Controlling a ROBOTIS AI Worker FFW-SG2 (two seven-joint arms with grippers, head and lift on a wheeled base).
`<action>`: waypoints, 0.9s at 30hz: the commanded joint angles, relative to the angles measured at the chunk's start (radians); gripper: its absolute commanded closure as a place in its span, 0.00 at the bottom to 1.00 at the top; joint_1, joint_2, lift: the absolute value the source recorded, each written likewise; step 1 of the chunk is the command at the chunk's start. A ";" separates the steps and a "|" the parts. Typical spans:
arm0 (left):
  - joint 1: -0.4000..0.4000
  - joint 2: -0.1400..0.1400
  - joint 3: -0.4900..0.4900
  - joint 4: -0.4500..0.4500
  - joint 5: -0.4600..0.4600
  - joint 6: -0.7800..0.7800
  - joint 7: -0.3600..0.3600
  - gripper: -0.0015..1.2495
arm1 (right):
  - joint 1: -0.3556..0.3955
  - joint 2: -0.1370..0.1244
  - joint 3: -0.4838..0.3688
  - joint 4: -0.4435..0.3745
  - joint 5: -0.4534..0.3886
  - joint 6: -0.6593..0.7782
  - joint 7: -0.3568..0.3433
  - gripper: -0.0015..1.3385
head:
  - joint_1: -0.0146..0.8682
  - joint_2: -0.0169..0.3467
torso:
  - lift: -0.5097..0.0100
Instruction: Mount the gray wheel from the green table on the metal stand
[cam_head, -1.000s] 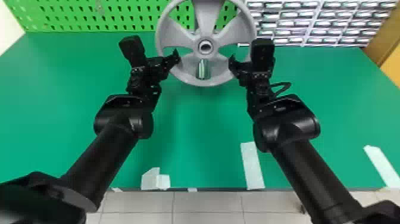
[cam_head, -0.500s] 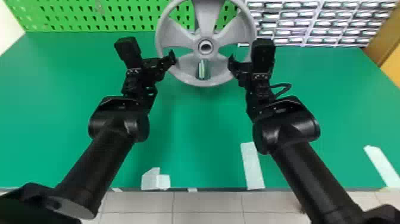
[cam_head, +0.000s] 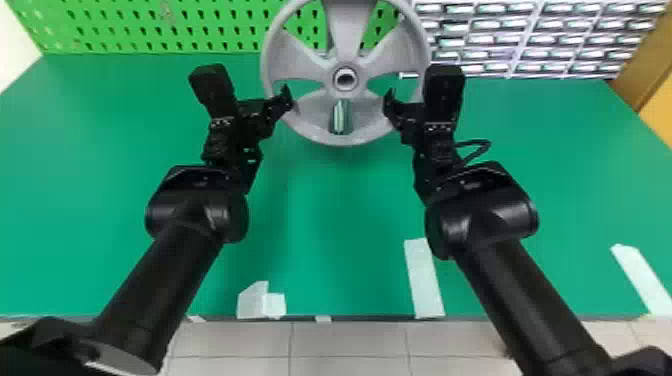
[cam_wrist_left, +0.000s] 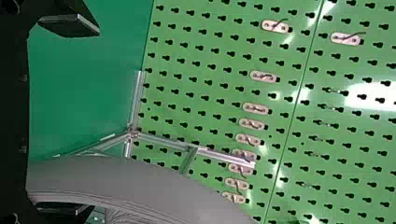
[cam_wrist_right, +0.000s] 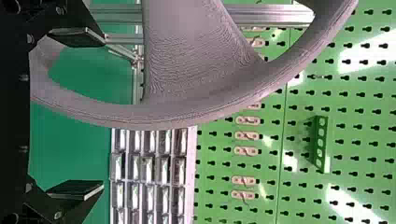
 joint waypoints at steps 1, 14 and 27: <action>0.014 0.002 0.000 -0.018 -0.001 0.002 0.000 0.09 | 0.012 0.001 0.000 -0.016 -0.008 0.000 0.000 0.16 | 1.00 0.19 | 0.80; 0.051 0.014 0.002 -0.071 -0.007 0.005 0.000 0.10 | 0.045 0.001 0.006 -0.066 -0.017 0.000 0.000 0.16 | 1.00 0.19 | 0.80; 0.082 0.026 -0.001 -0.120 -0.008 0.008 0.000 0.10 | 0.076 0.001 0.009 -0.112 -0.015 0.000 0.000 0.16 | 1.00 0.19 | 0.80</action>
